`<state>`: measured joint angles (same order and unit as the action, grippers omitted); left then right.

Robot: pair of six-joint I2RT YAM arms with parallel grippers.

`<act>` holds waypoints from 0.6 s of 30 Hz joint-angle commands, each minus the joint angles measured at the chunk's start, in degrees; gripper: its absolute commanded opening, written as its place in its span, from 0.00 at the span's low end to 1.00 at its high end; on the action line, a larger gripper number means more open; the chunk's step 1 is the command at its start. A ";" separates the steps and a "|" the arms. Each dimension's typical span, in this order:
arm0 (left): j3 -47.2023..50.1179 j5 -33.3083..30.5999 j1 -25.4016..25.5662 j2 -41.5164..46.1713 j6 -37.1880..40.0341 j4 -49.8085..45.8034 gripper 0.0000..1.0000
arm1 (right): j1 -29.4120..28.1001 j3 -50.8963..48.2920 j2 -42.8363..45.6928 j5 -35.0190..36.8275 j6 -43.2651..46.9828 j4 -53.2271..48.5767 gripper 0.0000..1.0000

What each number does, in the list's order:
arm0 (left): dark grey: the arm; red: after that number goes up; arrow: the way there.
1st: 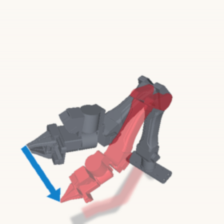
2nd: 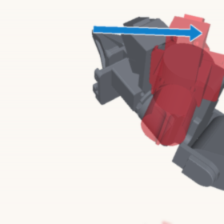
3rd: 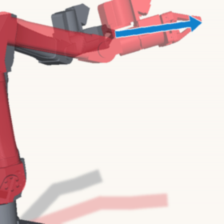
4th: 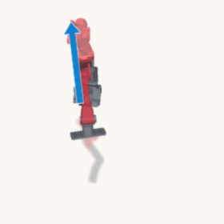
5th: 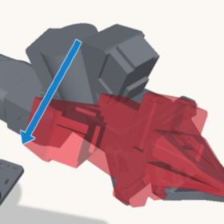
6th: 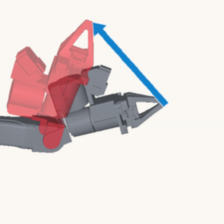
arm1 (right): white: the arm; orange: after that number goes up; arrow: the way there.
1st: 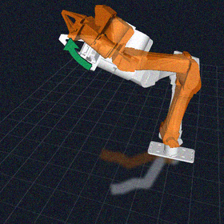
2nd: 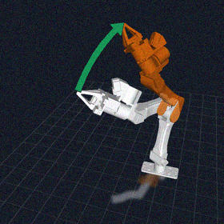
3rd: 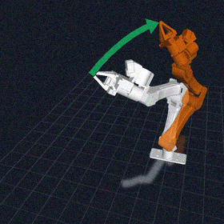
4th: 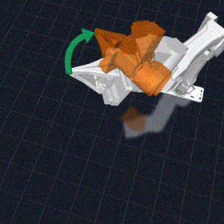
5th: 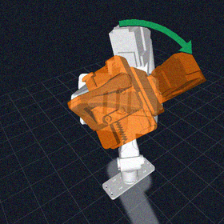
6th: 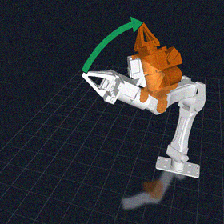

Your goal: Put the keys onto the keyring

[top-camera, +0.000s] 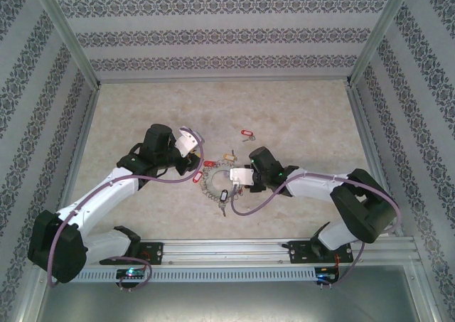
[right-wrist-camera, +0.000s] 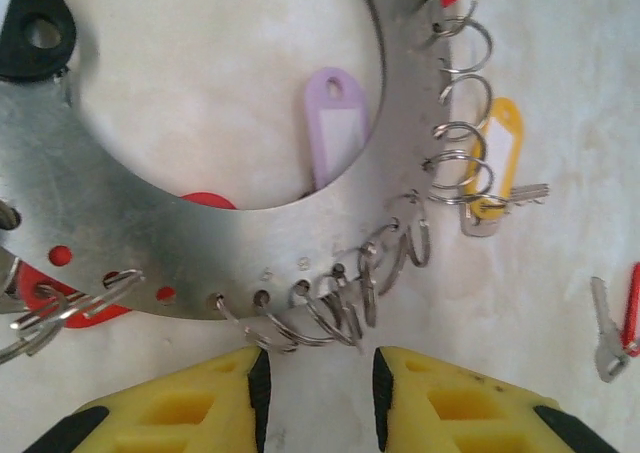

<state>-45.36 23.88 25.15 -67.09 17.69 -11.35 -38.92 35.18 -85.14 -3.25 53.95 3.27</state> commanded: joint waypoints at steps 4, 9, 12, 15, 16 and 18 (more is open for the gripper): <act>-0.60 0.10 0.53 -0.09 0.41 -1.70 0.41 | 1.05 -0.90 -0.26 -1.74 0.54 -0.07 0.33; -0.88 0.46 0.52 0.00 0.65 -2.18 0.41 | 1.98 -0.99 0.67 -3.99 2.53 -3.16 0.31; -0.70 0.49 0.52 0.19 0.68 -2.00 0.41 | 2.69 -1.34 2.59 -7.21 2.35 -4.63 0.31; -0.87 0.54 0.52 0.25 0.94 -2.44 0.41 | 3.82 -0.69 3.84 -9.86 1.11 -7.93 0.34; -0.86 0.47 0.52 0.36 0.80 -2.38 0.41 | 4.49 0.00 4.02 -10.69 0.08 -9.81 0.34; -0.60 0.60 0.52 0.46 0.64 -2.01 0.42 | 5.30 0.95 4.54 -11.49 -3.90 -11.64 0.35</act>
<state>-45.36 23.90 25.15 -67.09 17.74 -11.88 -34.72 34.79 -81.87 -10.66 54.24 -3.18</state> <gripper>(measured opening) 0.415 0.349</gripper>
